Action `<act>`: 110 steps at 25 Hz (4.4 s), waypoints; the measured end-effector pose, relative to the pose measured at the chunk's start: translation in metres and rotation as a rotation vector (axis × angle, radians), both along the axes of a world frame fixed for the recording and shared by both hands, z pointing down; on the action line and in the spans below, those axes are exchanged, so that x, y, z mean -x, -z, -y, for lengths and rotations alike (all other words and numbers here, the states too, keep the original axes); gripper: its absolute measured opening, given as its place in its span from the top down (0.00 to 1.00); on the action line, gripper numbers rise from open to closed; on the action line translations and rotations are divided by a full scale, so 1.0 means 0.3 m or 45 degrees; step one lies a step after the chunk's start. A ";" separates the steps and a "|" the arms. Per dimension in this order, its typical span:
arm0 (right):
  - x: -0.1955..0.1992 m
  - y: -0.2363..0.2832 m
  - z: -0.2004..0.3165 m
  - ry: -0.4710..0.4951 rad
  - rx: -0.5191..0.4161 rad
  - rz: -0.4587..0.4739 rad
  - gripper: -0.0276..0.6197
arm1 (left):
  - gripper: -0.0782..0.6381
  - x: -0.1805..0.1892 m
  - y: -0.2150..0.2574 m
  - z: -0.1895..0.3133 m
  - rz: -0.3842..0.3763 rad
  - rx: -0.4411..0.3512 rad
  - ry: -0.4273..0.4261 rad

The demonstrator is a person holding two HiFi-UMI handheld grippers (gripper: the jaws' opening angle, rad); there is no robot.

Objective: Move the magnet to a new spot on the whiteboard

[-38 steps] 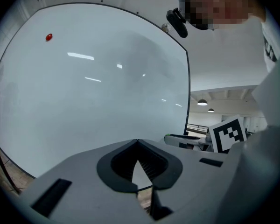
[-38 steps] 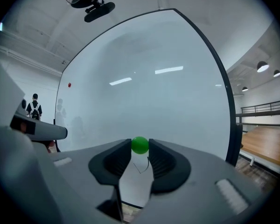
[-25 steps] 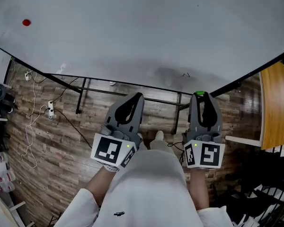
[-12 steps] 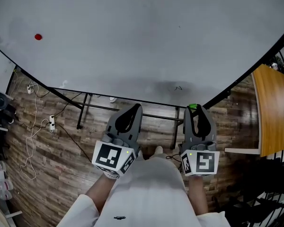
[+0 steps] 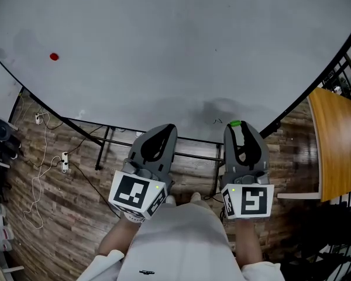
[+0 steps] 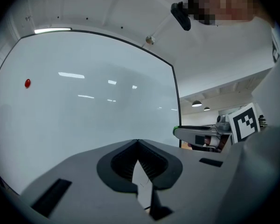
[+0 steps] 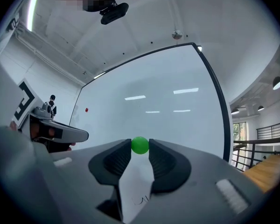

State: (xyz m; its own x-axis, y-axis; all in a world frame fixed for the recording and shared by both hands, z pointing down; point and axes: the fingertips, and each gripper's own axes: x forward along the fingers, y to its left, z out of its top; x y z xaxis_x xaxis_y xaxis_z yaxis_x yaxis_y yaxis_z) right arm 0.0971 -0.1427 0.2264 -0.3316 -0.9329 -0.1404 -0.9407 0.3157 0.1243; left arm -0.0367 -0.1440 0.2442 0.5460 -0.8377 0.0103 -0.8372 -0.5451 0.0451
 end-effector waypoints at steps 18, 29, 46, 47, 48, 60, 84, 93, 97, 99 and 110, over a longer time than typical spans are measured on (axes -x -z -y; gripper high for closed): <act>-0.004 0.266 0.148 -0.082 -0.107 -0.112 0.76 | 0.88 -0.018 0.236 0.123 0.004 -0.145 -0.009; -0.049 0.300 0.251 -0.215 -0.101 -0.122 0.76 | 0.88 -0.022 0.314 0.201 0.012 -0.209 -0.004; -0.032 0.353 0.292 -0.294 -0.159 -0.188 0.76 | 0.88 -0.030 0.324 0.242 0.009 -0.219 0.006; -0.030 0.353 0.295 -0.292 -0.158 -0.188 0.76 | 0.88 -0.030 0.324 0.243 0.010 -0.218 0.005; -0.029 0.351 0.297 -0.290 -0.157 -0.185 0.75 | 0.88 -0.030 0.322 0.243 0.011 -0.217 0.004; -0.026 0.300 0.241 -0.266 -0.127 -0.142 0.75 | 0.88 -0.007 0.267 0.188 0.019 -0.171 0.015; -0.093 0.019 0.091 -0.211 0.015 -0.033 0.94 | 0.88 -0.004 0.029 0.078 0.012 -0.041 -0.029; -0.071 -0.130 0.041 -0.128 0.109 -0.025 0.94 | 0.88 0.012 -0.053 0.047 0.011 0.007 -0.015; -0.064 -0.190 0.026 -0.094 0.140 0.002 0.94 | 0.88 0.024 -0.091 0.041 0.013 0.034 0.008; -0.061 -0.211 0.024 -0.086 0.150 -0.005 0.94 | 0.88 0.027 -0.106 0.041 0.011 0.043 0.015; -0.049 -0.189 0.039 -0.031 0.126 -0.023 0.94 | 0.88 0.004 -0.145 0.039 0.007 0.080 0.016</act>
State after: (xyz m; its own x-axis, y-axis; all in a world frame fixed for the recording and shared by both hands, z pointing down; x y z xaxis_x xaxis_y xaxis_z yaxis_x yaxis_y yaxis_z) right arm 0.1118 -0.1543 0.2830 -0.3105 -0.9497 -0.0413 -0.9461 0.3046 0.1103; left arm -0.0380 -0.1558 0.2877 0.5349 -0.8423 0.0662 -0.8444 -0.5304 0.0744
